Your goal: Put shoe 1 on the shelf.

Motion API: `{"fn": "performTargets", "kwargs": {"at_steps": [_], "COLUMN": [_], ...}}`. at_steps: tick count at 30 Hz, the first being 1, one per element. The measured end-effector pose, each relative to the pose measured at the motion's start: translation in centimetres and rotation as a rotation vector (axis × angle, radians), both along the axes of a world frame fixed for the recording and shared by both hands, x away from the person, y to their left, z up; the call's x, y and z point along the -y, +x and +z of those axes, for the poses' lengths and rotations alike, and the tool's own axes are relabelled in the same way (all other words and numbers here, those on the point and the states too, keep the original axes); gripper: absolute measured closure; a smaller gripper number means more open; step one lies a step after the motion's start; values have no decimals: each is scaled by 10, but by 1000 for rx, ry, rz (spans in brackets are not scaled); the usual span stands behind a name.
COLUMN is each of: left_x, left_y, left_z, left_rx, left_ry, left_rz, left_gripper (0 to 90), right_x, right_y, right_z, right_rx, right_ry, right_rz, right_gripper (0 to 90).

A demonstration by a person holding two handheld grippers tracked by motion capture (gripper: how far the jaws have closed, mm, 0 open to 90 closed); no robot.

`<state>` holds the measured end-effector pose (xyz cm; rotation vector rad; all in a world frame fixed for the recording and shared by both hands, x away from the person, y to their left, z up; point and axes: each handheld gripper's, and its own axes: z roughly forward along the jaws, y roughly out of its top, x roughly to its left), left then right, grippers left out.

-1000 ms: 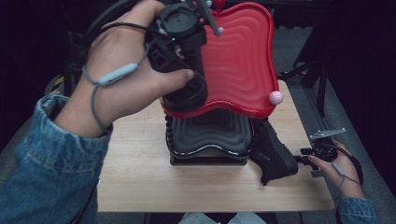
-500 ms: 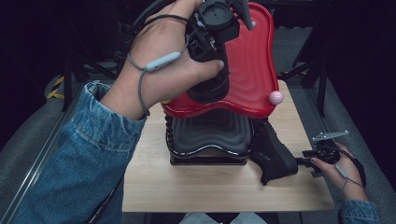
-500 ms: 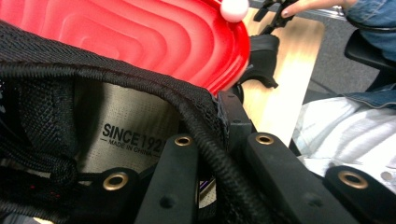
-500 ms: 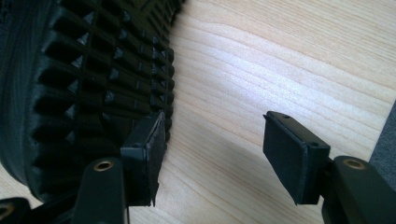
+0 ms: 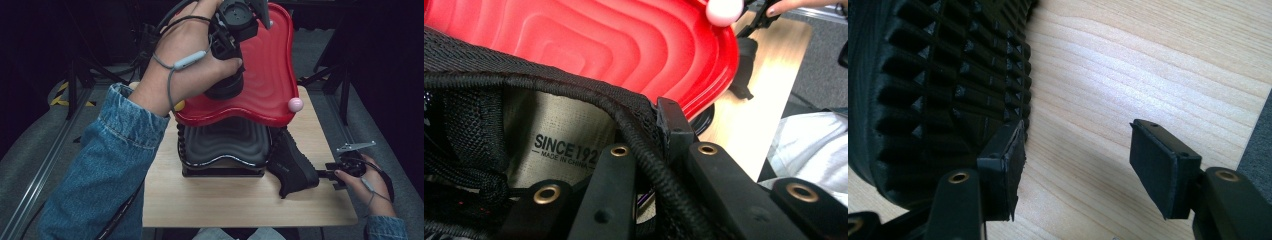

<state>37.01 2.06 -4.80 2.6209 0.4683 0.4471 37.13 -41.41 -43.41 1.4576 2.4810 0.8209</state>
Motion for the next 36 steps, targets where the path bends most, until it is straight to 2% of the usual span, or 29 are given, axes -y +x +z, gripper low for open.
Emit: {"fn": "performTargets", "kwargs": {"at_steps": [4,7,12,13,16,20,23,24,25,30,32,33,34,35,36], "left_x": [1,3,3,3,5,4,4,3,3,1,0,0,1,1,2], "left_y": [6,9,13,15,17,18,16,17,16,15,15,15,14,13,13], "left_z": [-9,-14,-24,-25,-33,-35,-37,-37,-38,-38,-38,-38,-38,-38,-38], "left_rx": [-20,-11,-36,-35,-51,-52,-74,-74,-90,-109,-109,-101,-106,-100,-96], "left_ry": [-6,20,-2,9,8,5,-2,5,-1,-8,-5,3,-5,-6,-10], "left_rz": [4,8,17,6,12,7,22,10,18,22,19,9,22,30,34], "left_gripper": [863,865,866,865,866,865,865,865,865,862,842,793,793,762,686], "right_x": [0,-1,-1,-1,-2,-1,-1,-1,-1,-1,-1,-1,-1,0,0], "right_y": [0,0,1,1,1,1,2,2,2,2,2,2,1,1,1], "right_z": [-1,-1,-2,-2,-3,-2,-3,-3,-3,-3,-2,-2,-2,-2,-2], "right_rx": [0,1,-2,-3,-1,-4,-4,-4,-3,-4,2,3,6,6,4], "right_ry": [1,0,-3,-2,-2,1,3,3,3,3,2,3,5,4,4], "right_rz": [0,3,3,5,6,4,2,2,1,0,-2,-2,-4,-5,-6], "right_gripper": [398,398,398,398,398,396,389,388,388,387,387,388,387,387,387]}}
